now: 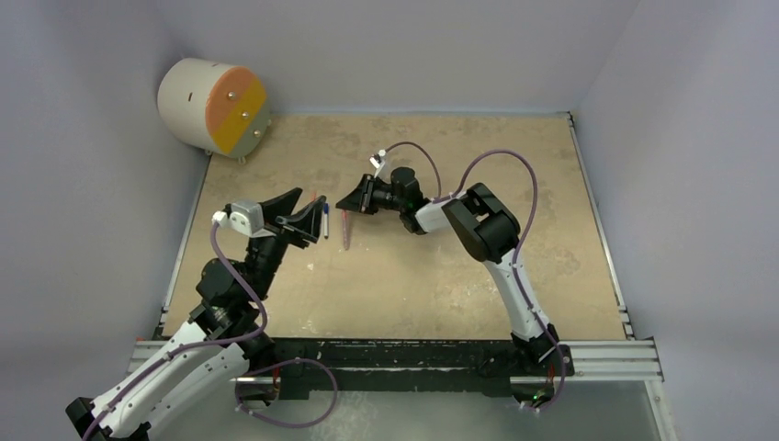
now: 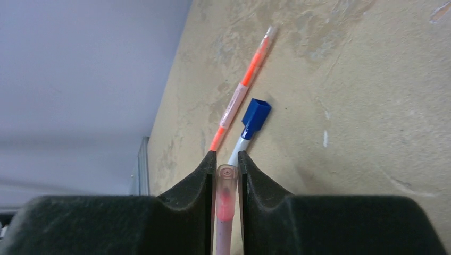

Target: Insert the pens into the pen caps

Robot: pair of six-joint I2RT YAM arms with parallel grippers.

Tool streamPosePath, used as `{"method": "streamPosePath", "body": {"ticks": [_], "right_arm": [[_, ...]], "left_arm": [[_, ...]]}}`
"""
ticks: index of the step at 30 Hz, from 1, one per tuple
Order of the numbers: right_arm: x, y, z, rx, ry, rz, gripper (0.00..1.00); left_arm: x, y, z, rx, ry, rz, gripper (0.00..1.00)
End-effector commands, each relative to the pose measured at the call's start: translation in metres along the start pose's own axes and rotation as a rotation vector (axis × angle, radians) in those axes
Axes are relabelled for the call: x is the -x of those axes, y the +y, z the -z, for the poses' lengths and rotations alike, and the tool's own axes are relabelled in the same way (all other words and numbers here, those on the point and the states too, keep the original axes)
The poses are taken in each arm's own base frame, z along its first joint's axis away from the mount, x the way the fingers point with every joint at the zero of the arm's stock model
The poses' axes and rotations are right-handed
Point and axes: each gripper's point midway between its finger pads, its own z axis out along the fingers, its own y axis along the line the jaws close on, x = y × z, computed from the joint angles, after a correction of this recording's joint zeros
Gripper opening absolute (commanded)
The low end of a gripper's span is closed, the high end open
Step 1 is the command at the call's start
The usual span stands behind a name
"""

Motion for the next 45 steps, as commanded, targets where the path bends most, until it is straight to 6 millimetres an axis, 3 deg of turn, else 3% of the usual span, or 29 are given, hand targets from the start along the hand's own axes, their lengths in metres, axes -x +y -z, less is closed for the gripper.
{"method": "streamPosePath", "body": {"ticks": [1, 4, 10, 14, 16, 19, 22, 29, 31, 34, 45], "right_arm": [[0.039, 0.026, -0.006, 0.026, -0.087, 0.079, 0.28], [0.043, 0.026, -0.005, 0.023, -0.091, 0.104, 0.38], [0.051, 0.014, 0.002, -0.100, -0.097, 0.197, 0.44], [0.066, 0.012, 0.019, -0.206, -0.146, 0.266, 0.40], [0.066, 0.013, 0.030, -0.258, -0.143, 0.341, 0.28], [0.049, 0.010, 0.044, -0.335, -0.104, 0.417, 0.00], [0.021, 0.007, 0.052, -0.360, -0.036, 0.458, 0.00], [-0.034, 0.009, 0.049, -0.366, 0.063, 0.463, 0.00], [-0.038, 0.009, 0.048, -0.351, 0.064, 0.457, 0.00], [-0.038, 0.007, 0.043, -0.347, 0.073, 0.462, 0.00], [-0.049, -0.012, 0.010, -0.311, 0.138, 0.449, 0.00]], "left_arm": [[0.011, -0.005, -0.002, -0.016, -0.034, 0.026, 0.57], [0.008, -0.005, -0.003, -0.015, -0.027, 0.026, 0.57], [0.005, -0.006, -0.006, -0.016, -0.021, 0.028, 0.57], [0.005, -0.006, -0.008, -0.017, -0.019, 0.028, 0.57], [0.004, -0.003, -0.009, 0.002, -0.012, 0.024, 0.57], [-0.007, 0.012, -0.016, 0.110, 0.055, 0.003, 0.53], [-0.030, 0.027, -0.025, 0.218, 0.179, -0.057, 0.51], [-0.053, 0.036, -0.040, 0.311, 0.298, -0.089, 0.50], [-0.068, 0.041, -0.042, 0.349, 0.375, -0.123, 0.50], [-0.075, 0.033, -0.047, 0.320, 0.390, -0.098, 0.52], [-0.070, 0.039, -0.034, 0.339, 0.416, -0.110, 0.58]]}}
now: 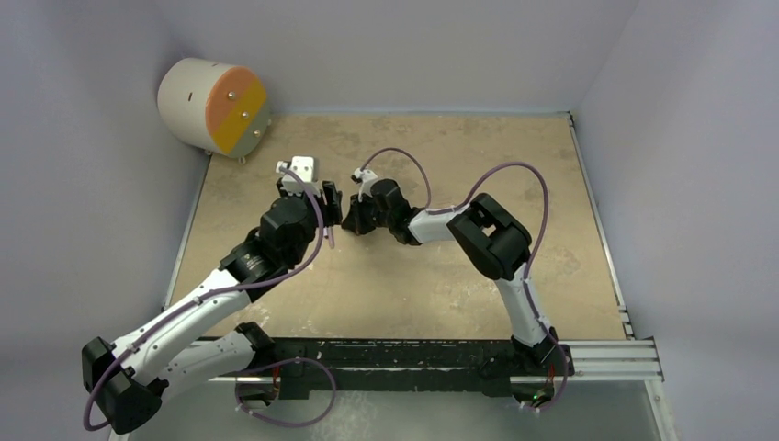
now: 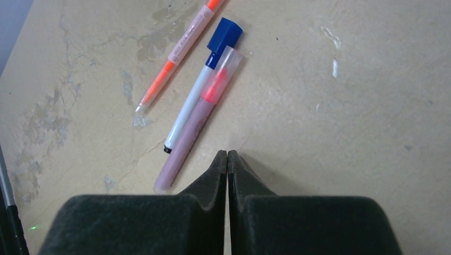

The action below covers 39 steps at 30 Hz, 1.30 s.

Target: Insert the pens into the pen caps

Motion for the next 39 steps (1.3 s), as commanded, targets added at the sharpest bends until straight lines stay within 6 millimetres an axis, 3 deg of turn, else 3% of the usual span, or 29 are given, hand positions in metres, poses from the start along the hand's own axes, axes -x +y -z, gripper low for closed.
{"method": "streamPosePath", "body": {"ticks": [1, 10, 16, 19, 23, 27, 31, 33, 39], "right_arm": [[0.006, 0.006, -0.013, 0.041, 0.003, 0.016, 0.00], [0.006, 0.016, -0.031, 0.085, 0.005, 0.002, 0.00], [0.006, 0.025, -0.030, 0.136, 0.016, -0.001, 0.00], [0.016, 0.022, -0.020, 0.132, -0.035, -0.014, 0.00], [0.046, 0.012, 0.016, 0.103, -0.135, -0.037, 0.00], [0.075, -0.002, 0.064, -0.034, -0.214, 0.067, 0.00], [0.091, -0.015, 0.118, -0.203, -0.262, 0.161, 0.40], [0.092, -0.017, 0.139, -0.239, -0.270, 0.187, 0.52], [0.094, -0.021, 0.181, -0.277, -0.305, 0.204, 0.54]], "left_arm": [[0.023, 0.005, 0.010, 0.006, -0.060, 0.044, 0.60], [0.027, 0.017, 0.015, 0.058, -0.092, 0.071, 0.66], [0.018, 0.026, 0.002, 0.166, -0.053, 0.089, 0.67], [0.016, 0.026, -0.001, 0.186, -0.046, 0.106, 0.68], [0.018, 0.022, -0.001, 0.151, -0.090, 0.156, 0.69], [0.020, 0.021, 0.004, 0.137, -0.126, 0.272, 0.70], [0.016, 0.019, 0.003, 0.140, -0.108, 0.327, 0.71], [0.013, 0.022, 0.000, 0.181, -0.104, 0.354, 0.71], [0.012, 0.034, -0.001, 0.281, -0.095, 0.390, 0.72]]}}
